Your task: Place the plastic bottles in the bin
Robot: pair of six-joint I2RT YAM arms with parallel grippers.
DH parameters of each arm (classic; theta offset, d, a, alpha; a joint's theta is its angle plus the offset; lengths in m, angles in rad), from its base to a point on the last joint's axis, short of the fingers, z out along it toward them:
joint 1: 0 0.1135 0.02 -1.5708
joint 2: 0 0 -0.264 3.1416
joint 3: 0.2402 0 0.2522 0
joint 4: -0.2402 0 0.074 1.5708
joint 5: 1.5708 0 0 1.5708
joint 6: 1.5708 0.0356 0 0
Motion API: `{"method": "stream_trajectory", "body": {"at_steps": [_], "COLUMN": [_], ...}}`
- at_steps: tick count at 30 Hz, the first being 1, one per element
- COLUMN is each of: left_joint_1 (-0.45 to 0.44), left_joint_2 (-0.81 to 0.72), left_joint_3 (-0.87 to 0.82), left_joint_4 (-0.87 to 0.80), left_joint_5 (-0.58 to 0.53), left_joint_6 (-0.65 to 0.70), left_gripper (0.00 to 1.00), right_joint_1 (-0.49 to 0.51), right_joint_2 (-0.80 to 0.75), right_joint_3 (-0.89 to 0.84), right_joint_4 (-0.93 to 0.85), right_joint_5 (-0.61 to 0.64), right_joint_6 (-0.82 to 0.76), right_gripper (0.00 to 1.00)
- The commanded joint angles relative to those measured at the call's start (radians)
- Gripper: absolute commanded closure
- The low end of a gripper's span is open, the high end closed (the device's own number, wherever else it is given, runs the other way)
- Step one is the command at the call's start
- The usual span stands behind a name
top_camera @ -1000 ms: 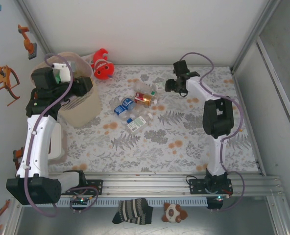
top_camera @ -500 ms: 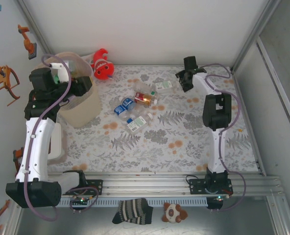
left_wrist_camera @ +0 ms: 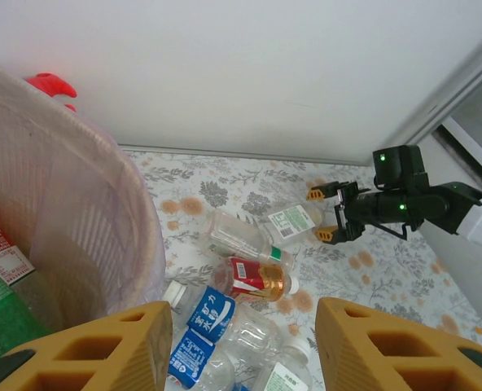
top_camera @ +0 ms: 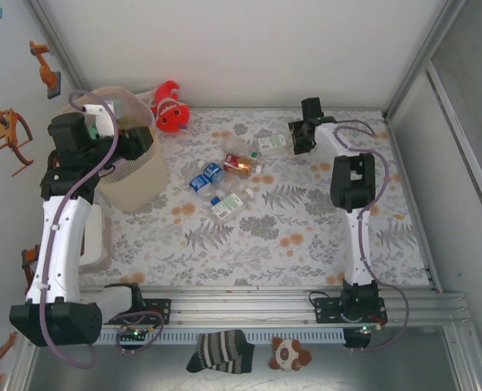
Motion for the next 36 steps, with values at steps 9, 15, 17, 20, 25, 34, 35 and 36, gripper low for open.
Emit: {"method": "stream_trajectory", "body": {"at_steps": [9, 15, 17, 20, 25, 34, 35, 36], "left_joint_1": [-0.007, -0.007, -0.007, -0.007, -0.007, -0.013, -0.015, -0.016], "left_joint_2": [-0.037, -0.048, -0.053, -0.061, -0.069, -0.065, -0.064, -0.061], "left_joint_3": [0.007, 0.008, 0.012, 0.015, 0.023, 0.026, 0.026, 0.027], "left_joint_4": [0.000, -0.001, -0.003, -0.003, 0.002, 0.042, 0.050, 0.058], "left_joint_5": [0.008, 0.002, -0.001, -0.002, 0.004, 0.044, 0.051, 0.062], "left_joint_6": [0.003, 0.002, 0.002, 0.002, 0.002, -0.004, -0.005, -0.007], "left_gripper": [0.51, 0.48, 0.48, 0.48, 0.48, 0.47, 0.47, 0.47], "right_joint_1": [-0.007, -0.013, -0.014, -0.017, -0.022, -0.020, -0.020, -0.019], "right_joint_2": [-0.005, -0.068, -0.092, -0.141, -0.241, -0.455, -0.479, -0.509], "right_joint_3": [-0.066, -0.140, -0.157, -0.193, -0.258, -0.401, -0.413, -0.425], "right_joint_4": [0.037, 0.081, 0.090, 0.108, 0.137, 0.207, 0.220, 0.229], "right_joint_5": [-0.028, -0.021, -0.015, 0.000, 0.025, 0.086, 0.088, 0.092], "right_joint_6": [0.093, 0.103, 0.098, 0.080, 0.008, -0.244, -0.289, -0.348], "right_gripper": [0.44, 0.52, 0.53, 0.56, 0.61, 0.68, 0.69, 0.69]}}
